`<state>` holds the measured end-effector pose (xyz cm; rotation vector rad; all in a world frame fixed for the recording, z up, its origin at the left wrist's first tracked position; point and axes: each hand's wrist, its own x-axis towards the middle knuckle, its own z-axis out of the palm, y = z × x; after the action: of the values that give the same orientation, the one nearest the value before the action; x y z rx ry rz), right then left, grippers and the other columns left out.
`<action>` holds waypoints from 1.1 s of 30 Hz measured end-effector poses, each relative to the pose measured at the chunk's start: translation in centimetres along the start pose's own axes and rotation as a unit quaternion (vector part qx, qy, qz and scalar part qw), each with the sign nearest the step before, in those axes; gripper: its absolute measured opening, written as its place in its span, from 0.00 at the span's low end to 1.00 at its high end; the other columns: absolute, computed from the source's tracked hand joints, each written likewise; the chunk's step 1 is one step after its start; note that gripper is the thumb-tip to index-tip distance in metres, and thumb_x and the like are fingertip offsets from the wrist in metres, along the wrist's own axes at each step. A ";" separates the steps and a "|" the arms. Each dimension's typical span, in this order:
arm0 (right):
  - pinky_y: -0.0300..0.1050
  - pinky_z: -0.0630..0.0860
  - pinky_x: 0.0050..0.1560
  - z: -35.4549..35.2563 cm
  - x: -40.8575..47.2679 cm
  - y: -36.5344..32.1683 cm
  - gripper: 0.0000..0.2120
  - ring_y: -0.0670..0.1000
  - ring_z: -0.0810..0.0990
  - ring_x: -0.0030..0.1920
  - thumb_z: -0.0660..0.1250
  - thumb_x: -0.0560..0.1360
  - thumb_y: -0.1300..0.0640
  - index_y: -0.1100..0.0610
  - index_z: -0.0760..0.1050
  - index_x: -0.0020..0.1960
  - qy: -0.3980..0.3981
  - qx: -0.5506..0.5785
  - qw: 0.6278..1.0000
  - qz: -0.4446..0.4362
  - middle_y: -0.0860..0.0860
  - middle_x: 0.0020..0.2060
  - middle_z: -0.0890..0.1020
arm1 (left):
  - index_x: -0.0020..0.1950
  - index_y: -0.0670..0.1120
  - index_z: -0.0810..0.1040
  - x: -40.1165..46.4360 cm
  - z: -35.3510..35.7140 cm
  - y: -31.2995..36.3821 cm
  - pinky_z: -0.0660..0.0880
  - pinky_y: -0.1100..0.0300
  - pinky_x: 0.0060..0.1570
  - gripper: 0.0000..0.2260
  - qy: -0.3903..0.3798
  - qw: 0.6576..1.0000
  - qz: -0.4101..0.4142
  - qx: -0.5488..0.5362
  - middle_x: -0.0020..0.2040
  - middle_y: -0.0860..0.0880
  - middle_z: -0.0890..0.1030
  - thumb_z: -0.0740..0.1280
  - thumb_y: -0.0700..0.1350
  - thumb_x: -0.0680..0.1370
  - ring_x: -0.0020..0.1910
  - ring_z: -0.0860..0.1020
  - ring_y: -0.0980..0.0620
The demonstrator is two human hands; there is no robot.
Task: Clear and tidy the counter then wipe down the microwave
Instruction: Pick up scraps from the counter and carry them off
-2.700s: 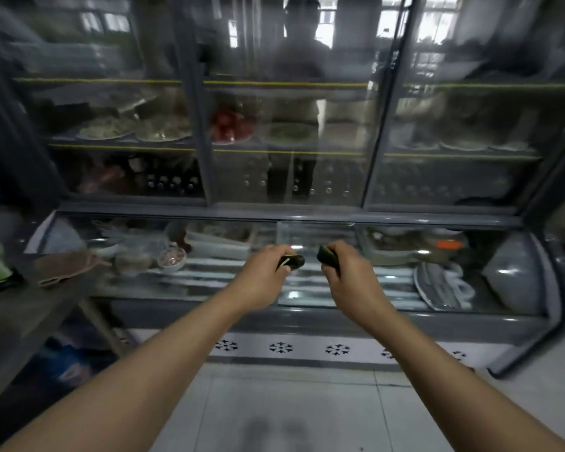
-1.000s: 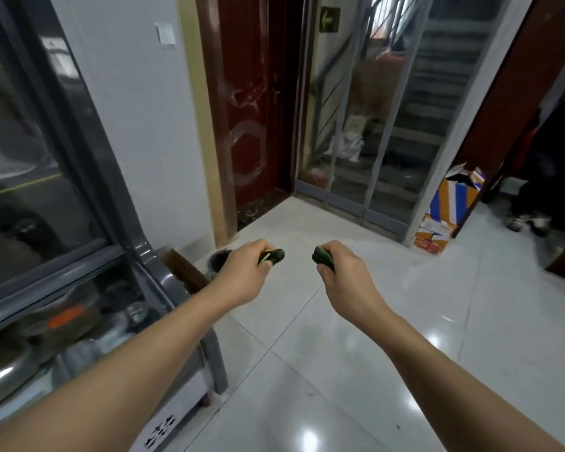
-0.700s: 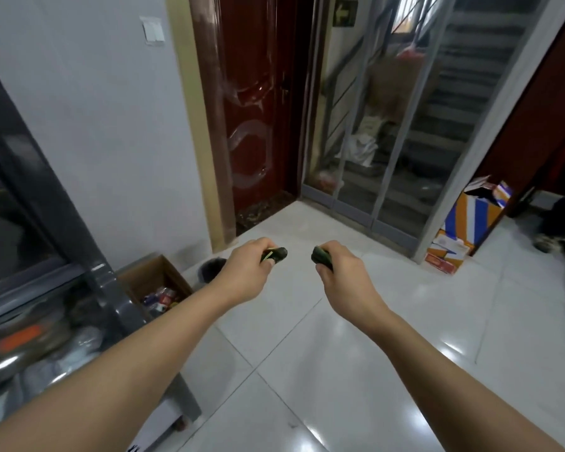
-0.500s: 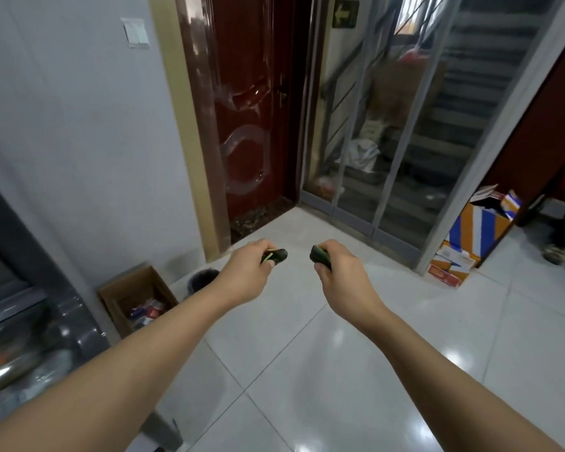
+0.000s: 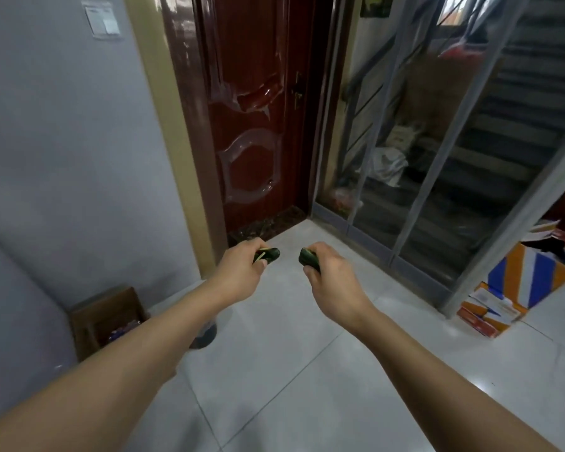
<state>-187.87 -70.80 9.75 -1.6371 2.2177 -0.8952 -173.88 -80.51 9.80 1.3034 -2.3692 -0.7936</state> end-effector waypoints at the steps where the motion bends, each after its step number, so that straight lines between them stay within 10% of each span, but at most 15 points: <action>1: 0.50 0.75 0.49 -0.1 1.5 0.6 0.06 0.51 0.74 0.47 0.60 0.79 0.58 0.55 0.70 0.56 -0.005 -0.001 1.000 -0.005 0.52 0.50 0.75 | 0.58 0.47 0.74 1.2 0.2 0.0 0.68 0.58 0.46 0.07 0.003 1.000 -0.006 0.001 0.53 0.48 0.77 0.61 0.43 0.80 0.49 0.74 0.49; 20: 0.49 0.73 0.50 0.1 28.9 9.9 0.08 0.54 0.75 0.51 0.61 0.78 0.60 0.57 0.70 0.57 -0.180 0.001 0.956 -0.232 0.53 0.52 0.76 | 0.56 0.43 0.75 19.1 4.2 2.7 0.64 0.62 0.38 0.07 0.156 0.964 -0.209 -0.048 0.46 0.48 0.76 0.60 0.39 0.80 0.44 0.72 0.50; 33: 0.49 0.73 0.51 12.4 42.4 4.5 0.09 0.55 0.75 0.53 0.61 0.78 0.60 0.57 0.70 0.58 -0.295 0.002 0.900 -0.322 0.54 0.54 0.76 | 0.54 0.43 0.75 27.6 1.2 -9.6 0.68 0.60 0.45 0.06 0.248 0.911 -0.321 -0.075 0.48 0.45 0.78 0.61 0.38 0.79 0.48 0.75 0.46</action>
<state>-199.29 -113.31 4.08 -2.3024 1.2803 -0.4147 -182.74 -107.65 3.36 1.9633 -1.4587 -0.6756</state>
